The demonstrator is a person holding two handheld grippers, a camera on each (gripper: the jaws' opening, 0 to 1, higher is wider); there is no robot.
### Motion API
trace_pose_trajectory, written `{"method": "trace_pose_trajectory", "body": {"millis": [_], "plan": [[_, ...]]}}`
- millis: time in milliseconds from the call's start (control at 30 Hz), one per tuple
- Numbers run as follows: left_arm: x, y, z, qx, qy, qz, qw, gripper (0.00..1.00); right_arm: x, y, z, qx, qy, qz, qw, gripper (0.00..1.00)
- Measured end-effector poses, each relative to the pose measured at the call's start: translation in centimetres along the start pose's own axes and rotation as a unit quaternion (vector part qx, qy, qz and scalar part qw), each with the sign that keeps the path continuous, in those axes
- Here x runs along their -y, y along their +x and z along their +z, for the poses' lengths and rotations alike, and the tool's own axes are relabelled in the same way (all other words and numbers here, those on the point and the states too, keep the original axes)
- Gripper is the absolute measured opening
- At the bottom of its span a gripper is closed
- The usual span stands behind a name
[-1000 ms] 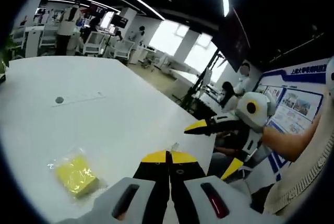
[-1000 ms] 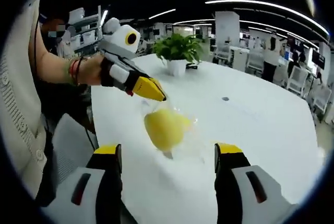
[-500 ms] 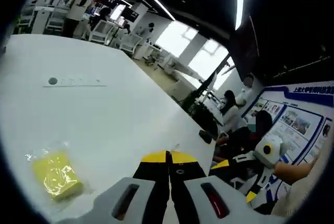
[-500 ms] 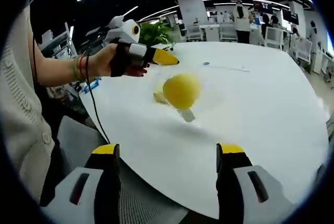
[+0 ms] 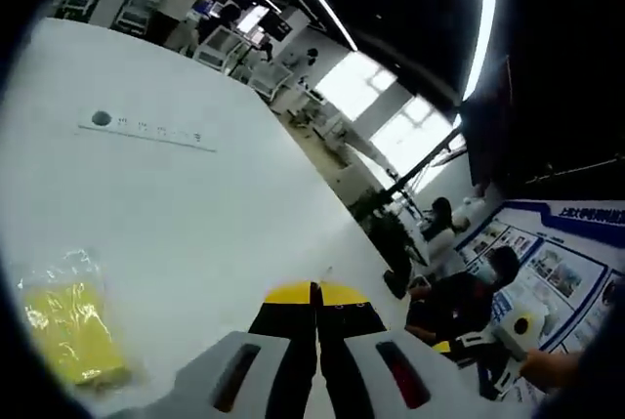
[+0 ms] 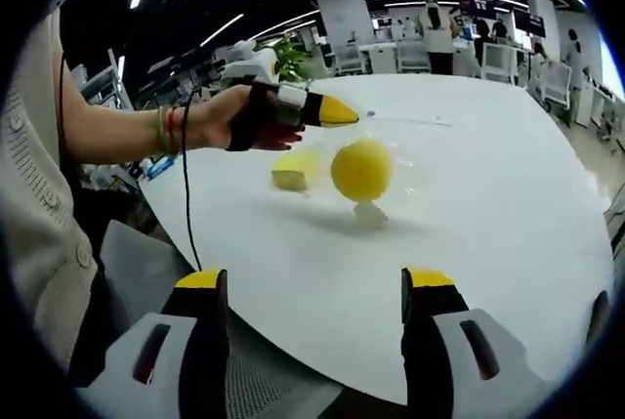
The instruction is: Compare the silicone blocks by pressing each to a similar depth, holding the contact briefly, and releasing to observe deformation and rebound differences across the visible hardness samples.
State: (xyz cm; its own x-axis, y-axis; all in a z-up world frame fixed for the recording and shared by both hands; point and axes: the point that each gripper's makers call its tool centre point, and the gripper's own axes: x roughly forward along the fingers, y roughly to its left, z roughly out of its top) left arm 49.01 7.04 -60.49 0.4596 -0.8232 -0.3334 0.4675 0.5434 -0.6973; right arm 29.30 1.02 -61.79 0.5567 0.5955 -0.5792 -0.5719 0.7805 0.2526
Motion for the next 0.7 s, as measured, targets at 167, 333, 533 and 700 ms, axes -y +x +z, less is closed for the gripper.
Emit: {"method": "trace_pose_trajectory", "body": {"millis": [167,333,533,700], "plan": [[-3.1,0.9,0.9,0.007,-0.002,0.043,0.9991,0.00,0.5,-0.1,0.1,0.000,0.003,0.000,1.0000,0.65],[-7.2,1.4,0.7,0.009,-0.053,0.083,0.9951,0.00,1.2,-0.3,0.3,0.005,-0.001,-0.009,0.9999,0.60],[-10.0,1.8,-0.7,0.014,-0.106,0.122,0.9868,0.00,1.6,-0.3,-0.2,0.002,0.006,-0.008,0.9999,0.60],[-10.9,2.8,-1.9,0.021,-0.141,0.138,0.9802,0.00,1.9,-0.1,-0.6,0.002,0.011,-0.009,0.9999,0.60]]}}
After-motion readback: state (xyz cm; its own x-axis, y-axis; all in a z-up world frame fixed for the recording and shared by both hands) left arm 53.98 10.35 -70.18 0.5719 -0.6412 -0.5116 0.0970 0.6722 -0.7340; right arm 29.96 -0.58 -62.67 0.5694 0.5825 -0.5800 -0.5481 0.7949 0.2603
